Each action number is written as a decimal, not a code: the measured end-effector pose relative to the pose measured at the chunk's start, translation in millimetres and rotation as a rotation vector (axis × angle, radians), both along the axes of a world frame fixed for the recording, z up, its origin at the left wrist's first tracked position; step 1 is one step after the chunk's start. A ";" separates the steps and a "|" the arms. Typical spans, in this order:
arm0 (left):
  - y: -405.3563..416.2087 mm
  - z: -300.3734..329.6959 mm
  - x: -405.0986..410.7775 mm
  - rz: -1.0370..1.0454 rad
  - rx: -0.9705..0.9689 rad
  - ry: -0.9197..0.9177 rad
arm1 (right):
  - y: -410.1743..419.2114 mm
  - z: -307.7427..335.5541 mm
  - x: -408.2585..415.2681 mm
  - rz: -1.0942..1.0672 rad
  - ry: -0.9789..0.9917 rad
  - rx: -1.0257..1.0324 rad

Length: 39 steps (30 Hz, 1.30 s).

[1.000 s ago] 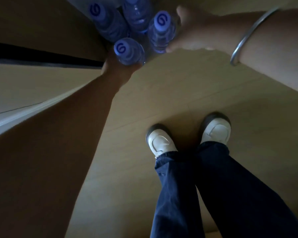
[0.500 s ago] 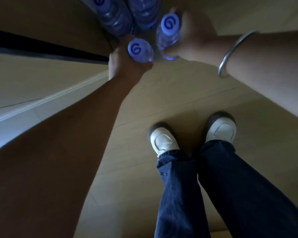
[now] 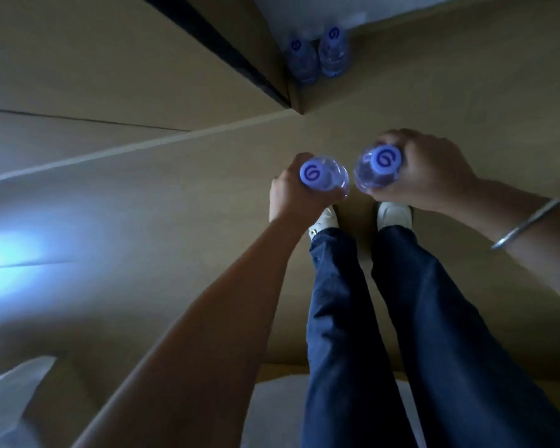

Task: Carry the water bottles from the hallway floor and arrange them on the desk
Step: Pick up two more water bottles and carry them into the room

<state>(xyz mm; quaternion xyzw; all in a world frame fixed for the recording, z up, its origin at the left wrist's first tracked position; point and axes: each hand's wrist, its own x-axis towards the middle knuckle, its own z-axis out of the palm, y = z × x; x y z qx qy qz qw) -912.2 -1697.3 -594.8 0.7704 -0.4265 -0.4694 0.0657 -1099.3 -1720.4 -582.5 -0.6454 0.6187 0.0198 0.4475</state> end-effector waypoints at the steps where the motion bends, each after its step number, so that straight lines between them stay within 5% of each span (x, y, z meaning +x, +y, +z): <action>1: 10.5 23.3 1.8 0.028 -0.005 -0.006 | 2.0 24.2 0.9 0.021 -0.011 -0.006; 5: 42.4 115.1 10.5 0.053 -0.008 -0.042 | 2.1 120.1 7.6 0.137 0.012 -0.033; 16: 131.8 318.0 115.1 0.558 -0.125 -0.284 | 8.0 305.2 127.6 0.567 -0.022 -0.262; 26: 261.8 424.5 277.6 0.876 -0.171 -0.486 | 99.0 394.4 353.6 1.064 -0.157 -0.466; 39: 389.6 511.4 427.2 1.019 -0.176 -0.740 | 205.9 483.7 549.2 1.180 -0.278 -0.486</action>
